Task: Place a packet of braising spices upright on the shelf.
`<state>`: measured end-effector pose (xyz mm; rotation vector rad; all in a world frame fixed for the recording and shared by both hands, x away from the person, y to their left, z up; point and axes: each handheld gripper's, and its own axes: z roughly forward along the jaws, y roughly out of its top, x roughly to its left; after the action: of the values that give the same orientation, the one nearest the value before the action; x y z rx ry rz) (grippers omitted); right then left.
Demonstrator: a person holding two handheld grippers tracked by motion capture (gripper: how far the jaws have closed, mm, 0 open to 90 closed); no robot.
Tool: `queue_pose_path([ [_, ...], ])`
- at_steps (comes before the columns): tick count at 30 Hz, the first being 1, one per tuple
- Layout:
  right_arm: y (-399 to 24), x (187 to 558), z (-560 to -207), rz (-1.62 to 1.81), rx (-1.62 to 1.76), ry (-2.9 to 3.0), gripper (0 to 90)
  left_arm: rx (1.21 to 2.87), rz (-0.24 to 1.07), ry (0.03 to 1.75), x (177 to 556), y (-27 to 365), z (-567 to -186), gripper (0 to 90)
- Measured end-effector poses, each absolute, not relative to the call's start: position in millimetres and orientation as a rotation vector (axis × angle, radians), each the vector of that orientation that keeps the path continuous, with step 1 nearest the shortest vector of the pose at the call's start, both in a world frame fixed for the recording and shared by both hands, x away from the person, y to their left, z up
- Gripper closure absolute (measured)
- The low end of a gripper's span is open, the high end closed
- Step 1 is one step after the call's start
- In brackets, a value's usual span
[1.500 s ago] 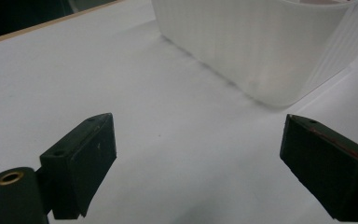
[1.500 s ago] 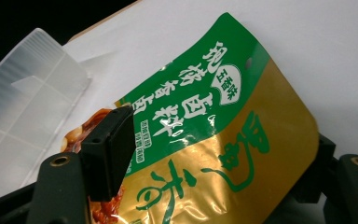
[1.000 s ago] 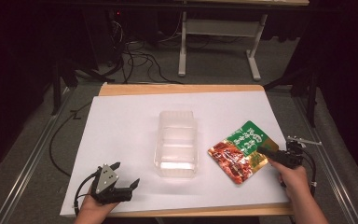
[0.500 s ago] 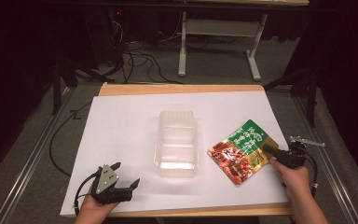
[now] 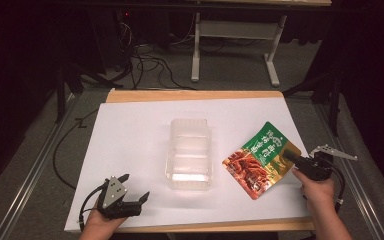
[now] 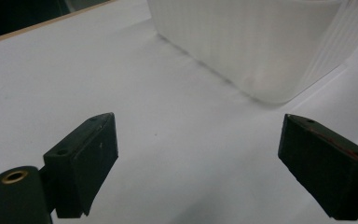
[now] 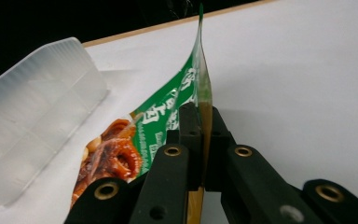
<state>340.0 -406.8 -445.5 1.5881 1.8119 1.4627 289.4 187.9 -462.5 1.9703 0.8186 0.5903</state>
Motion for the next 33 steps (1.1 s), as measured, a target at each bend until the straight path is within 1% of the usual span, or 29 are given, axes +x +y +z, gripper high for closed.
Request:
queue_pose_path([
  [33, -333.6, 300.0, -377.9, 1.584, 1.120, 1.851, 90.0, 1.958, 0.600, 0.799, 289.8, 187.7, -459.9, 12.4],
])
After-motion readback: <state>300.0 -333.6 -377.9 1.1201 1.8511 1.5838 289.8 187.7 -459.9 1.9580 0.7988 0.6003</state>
